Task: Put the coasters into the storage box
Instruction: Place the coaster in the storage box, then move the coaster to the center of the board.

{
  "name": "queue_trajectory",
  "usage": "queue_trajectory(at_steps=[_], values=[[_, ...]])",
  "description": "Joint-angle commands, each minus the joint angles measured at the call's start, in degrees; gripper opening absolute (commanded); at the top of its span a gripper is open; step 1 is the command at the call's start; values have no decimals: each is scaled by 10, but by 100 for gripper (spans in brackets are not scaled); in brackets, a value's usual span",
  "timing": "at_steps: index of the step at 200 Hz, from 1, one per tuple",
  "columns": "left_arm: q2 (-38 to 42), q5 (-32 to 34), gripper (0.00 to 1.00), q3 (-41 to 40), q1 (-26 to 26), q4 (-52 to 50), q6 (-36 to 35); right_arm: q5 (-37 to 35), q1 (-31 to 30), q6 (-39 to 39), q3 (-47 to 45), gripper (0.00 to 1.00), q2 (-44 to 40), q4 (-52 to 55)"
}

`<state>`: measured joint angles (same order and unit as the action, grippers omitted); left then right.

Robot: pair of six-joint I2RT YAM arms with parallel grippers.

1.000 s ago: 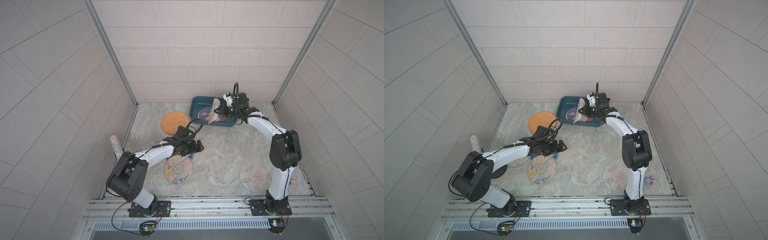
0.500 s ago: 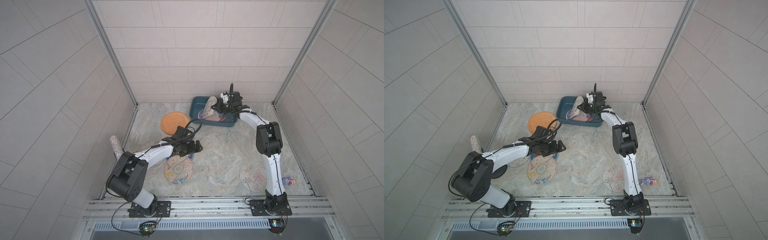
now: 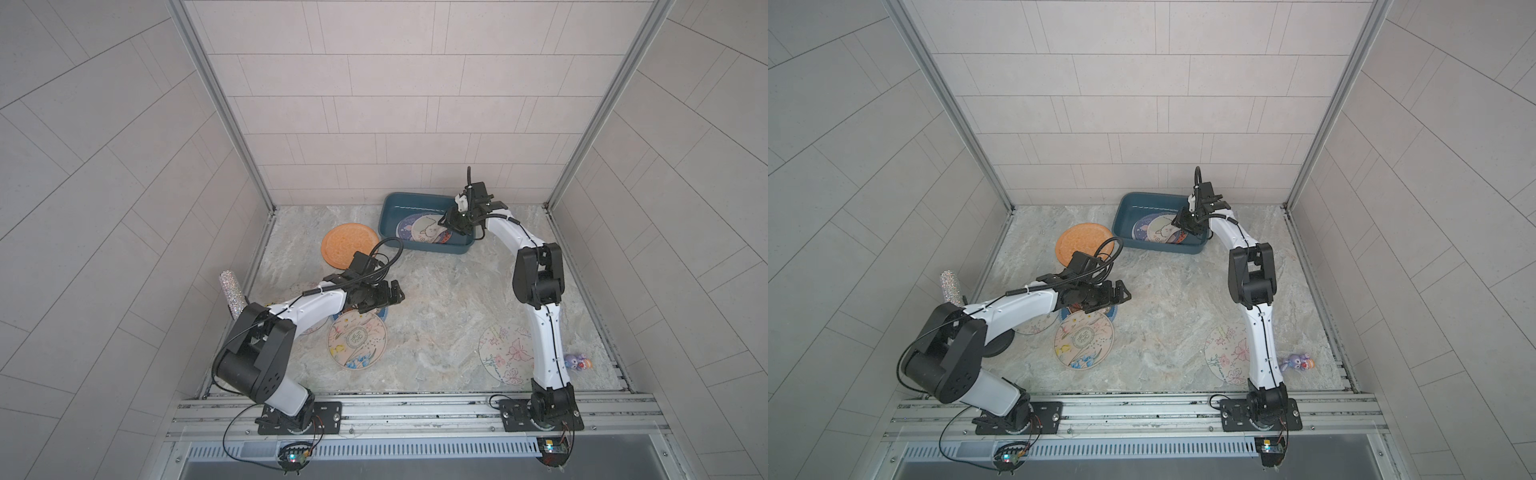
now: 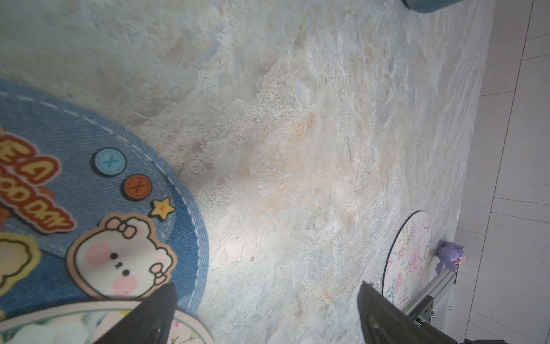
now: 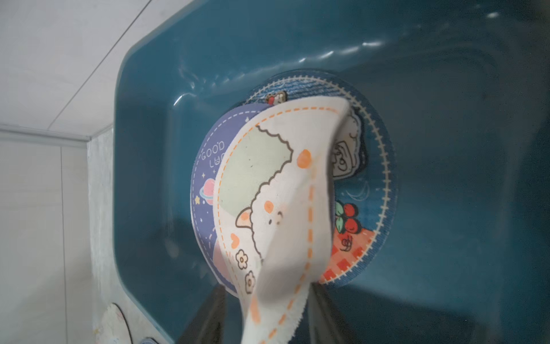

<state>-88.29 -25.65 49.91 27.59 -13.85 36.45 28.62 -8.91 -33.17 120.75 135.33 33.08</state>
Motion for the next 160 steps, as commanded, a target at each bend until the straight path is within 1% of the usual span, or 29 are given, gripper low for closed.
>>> queue_trajectory(at_steps=[1,14,32,77,102,127,160], values=[[3,6,100,10,-4,-10,-6,-36,-4,40,6,60,-25,69],[3,8,100,8,-4,-10,-6,-39,-5,49,2,63,-36,87],[6,10,100,8,-4,-12,-6,-41,-3,61,-15,65,-55,106],[10,10,100,6,-3,-12,-7,-55,-2,66,-143,68,-156,76],[10,10,100,7,-3,-11,-8,-71,-2,73,-237,72,-223,59],[16,13,100,7,-3,-12,-9,-95,-1,72,-362,76,-306,41],[17,11,100,1,-3,-13,-10,-123,18,50,-525,86,-417,28]])
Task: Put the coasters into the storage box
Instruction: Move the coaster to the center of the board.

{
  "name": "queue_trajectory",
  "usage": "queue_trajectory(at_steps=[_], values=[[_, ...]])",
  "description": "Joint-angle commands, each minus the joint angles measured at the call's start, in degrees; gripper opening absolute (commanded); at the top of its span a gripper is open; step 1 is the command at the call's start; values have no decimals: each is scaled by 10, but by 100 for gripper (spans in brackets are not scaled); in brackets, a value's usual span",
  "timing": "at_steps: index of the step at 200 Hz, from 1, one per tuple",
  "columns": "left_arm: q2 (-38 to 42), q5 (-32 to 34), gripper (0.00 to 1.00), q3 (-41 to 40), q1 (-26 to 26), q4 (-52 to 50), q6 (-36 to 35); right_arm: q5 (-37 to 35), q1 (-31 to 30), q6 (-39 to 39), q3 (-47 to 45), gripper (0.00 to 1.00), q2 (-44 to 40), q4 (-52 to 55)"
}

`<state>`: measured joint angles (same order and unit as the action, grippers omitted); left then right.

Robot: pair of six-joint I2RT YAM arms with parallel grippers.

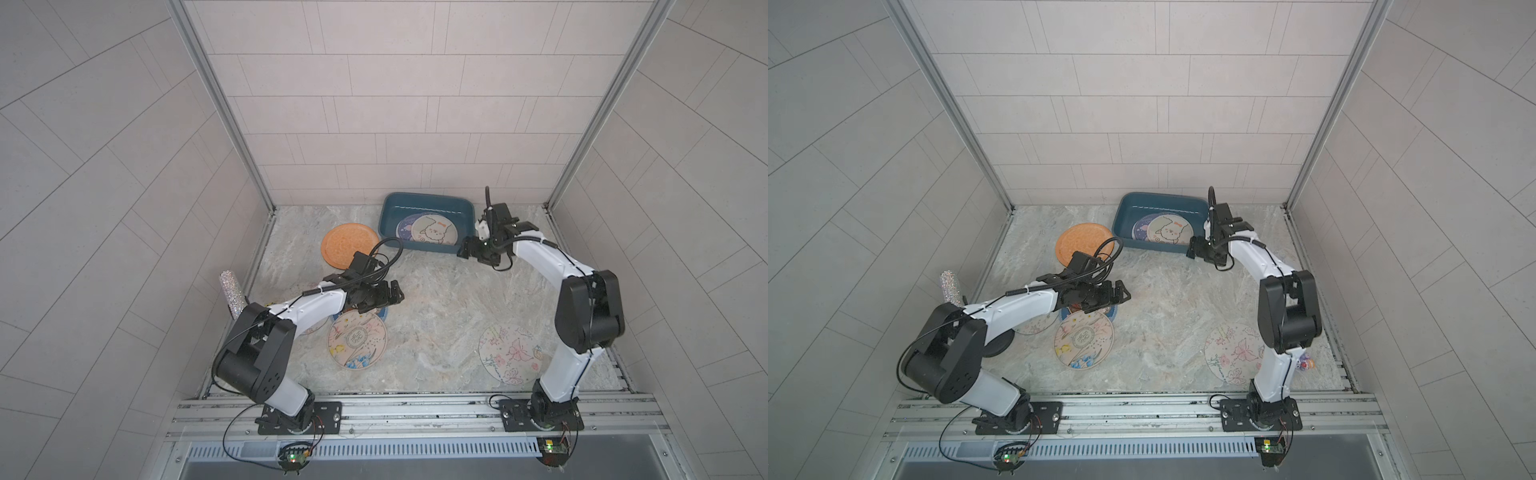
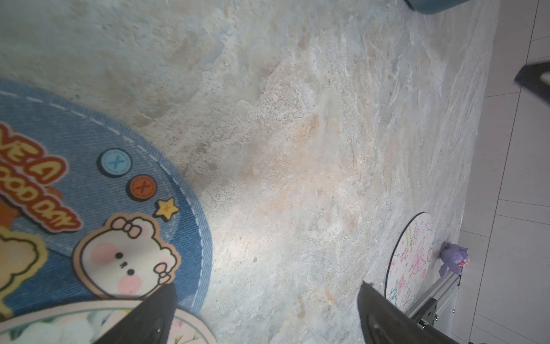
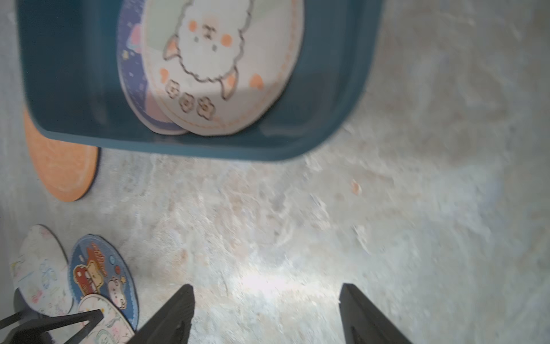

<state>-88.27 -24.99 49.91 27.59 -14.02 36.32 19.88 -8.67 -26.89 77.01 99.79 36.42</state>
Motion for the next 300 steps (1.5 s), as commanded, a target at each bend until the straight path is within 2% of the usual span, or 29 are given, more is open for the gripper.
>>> queue_trajectory(at_steps=[1,31,52,101,150,196,247,300], values=[[17,4,100,1,-3,-11,-9,-36,16,-14,-93,87,-65,-6],[17,0,100,4,-3,-13,-12,-55,63,-38,-221,96,-157,-16],[17,-1,100,5,-2,-13,-12,-60,98,-47,-273,99,-191,-4],[5,-6,100,7,0,-13,-18,-88,187,-58,-327,100,-211,14],[0,-12,100,12,0,-16,-26,-100,249,-50,-361,100,-220,18],[-2,-14,100,13,0,-16,-27,-74,262,-40,-390,100,-193,2],[7,-11,100,8,0,-18,-28,-35,261,-43,-411,100,-203,1],[8,-8,100,6,0,-14,-28,-6,214,-87,-446,100,-223,-14]])
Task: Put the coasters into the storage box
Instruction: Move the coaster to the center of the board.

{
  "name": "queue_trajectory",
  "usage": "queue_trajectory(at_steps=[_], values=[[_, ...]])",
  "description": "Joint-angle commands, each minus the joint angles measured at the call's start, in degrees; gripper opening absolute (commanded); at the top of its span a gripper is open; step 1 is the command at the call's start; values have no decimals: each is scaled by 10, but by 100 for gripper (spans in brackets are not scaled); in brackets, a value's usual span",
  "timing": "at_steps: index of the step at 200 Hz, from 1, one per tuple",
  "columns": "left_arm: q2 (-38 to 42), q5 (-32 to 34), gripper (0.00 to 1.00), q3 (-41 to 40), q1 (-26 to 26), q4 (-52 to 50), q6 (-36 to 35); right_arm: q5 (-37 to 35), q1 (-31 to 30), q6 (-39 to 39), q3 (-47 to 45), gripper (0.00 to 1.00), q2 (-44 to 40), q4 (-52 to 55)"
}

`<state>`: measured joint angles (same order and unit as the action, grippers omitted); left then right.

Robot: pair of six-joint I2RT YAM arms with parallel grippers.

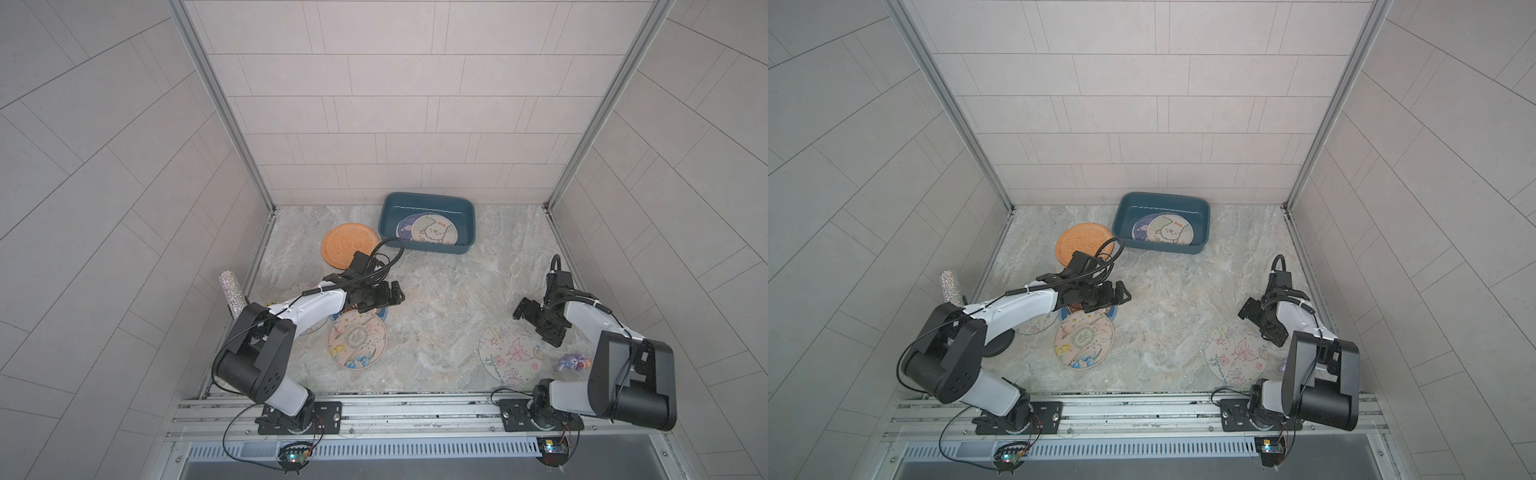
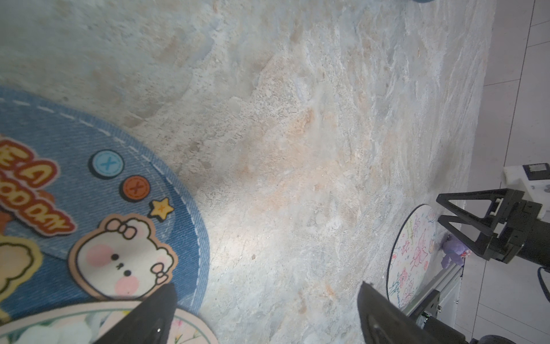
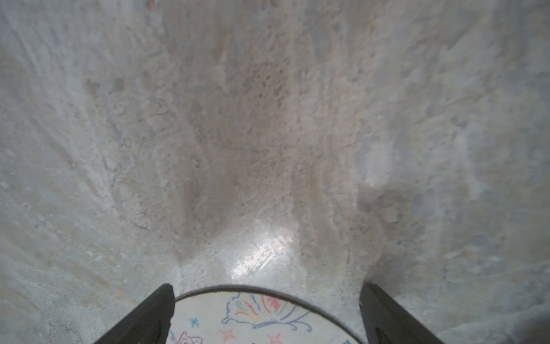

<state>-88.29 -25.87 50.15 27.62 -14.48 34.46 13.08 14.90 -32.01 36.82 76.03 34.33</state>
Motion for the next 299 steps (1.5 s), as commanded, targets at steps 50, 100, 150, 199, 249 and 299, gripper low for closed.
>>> queue_trajectory(at_steps=[50,100,150,199,249,299], values=[[4,2,100,5,0,-10,-10,80,-71,-86,-51,100,-4,-22],[6,7,100,5,0,-12,-9,94,-128,-134,-50,100,-3,-61],[10,8,100,5,0,-14,-9,87,-177,-156,-39,100,-6,-86],[13,9,100,5,0,-16,-10,-37,-151,-87,22,100,-75,87],[15,8,100,2,0,-13,-10,-58,-73,-109,-74,100,-178,122],[15,5,100,1,0,-13,-12,-28,-47,-127,-111,100,-173,100]])
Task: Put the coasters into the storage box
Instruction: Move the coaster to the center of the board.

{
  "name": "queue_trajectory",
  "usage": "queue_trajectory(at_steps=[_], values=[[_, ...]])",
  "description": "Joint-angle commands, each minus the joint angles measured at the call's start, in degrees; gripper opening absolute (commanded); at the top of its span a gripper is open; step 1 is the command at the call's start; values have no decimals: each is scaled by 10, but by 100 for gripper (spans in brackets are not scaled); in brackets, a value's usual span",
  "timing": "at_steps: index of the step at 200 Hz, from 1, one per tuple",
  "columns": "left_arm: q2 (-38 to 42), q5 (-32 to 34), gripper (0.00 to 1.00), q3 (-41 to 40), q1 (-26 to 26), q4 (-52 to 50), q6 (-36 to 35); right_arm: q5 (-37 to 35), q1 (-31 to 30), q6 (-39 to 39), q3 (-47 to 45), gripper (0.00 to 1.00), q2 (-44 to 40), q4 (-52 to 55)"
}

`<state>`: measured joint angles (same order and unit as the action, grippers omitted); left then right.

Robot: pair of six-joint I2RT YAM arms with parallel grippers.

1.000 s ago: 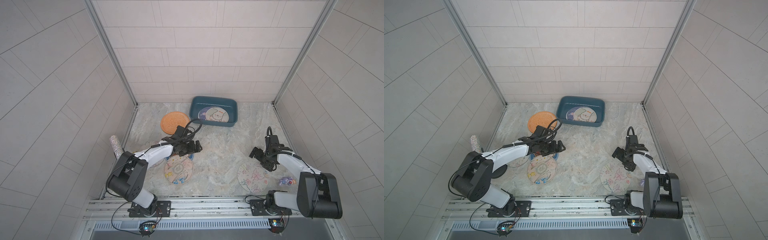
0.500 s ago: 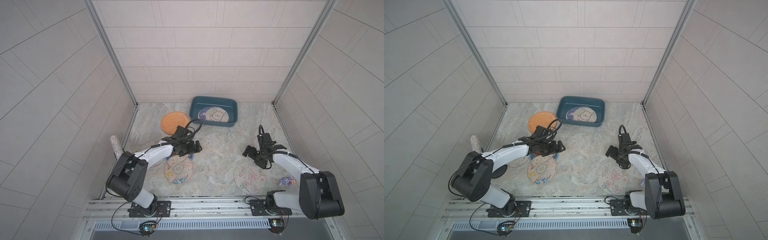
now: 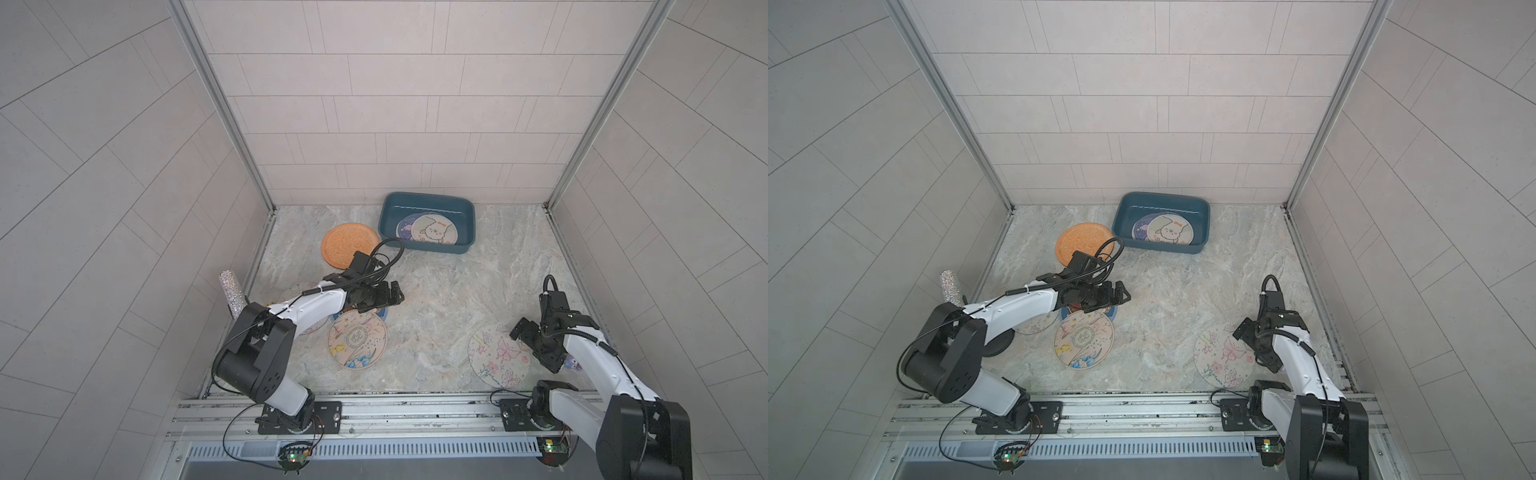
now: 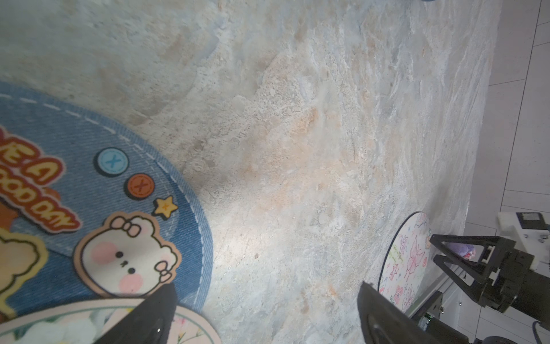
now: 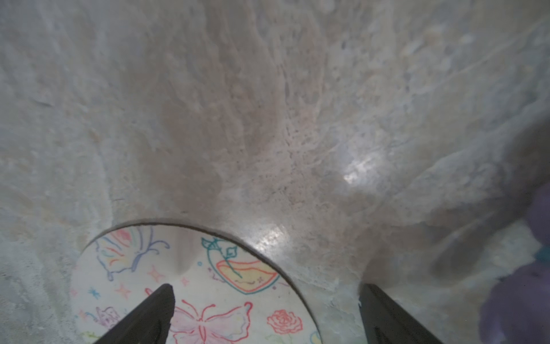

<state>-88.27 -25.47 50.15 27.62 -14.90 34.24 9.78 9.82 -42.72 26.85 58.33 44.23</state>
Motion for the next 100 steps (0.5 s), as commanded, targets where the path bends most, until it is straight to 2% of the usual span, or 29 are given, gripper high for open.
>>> queue_trajectory(at_steps=[1,30,56,100], values=[[16,1,100,1,0,-9,-10,6,4,-20,-12,100,4,0],[19,1,100,0,0,-11,-12,63,2,-32,-32,100,29,-35],[24,2,100,-4,-1,-9,-12,75,-18,-51,-36,100,13,-30],[23,4,100,-9,0,-1,-6,87,-101,-116,-47,100,-9,-42]])
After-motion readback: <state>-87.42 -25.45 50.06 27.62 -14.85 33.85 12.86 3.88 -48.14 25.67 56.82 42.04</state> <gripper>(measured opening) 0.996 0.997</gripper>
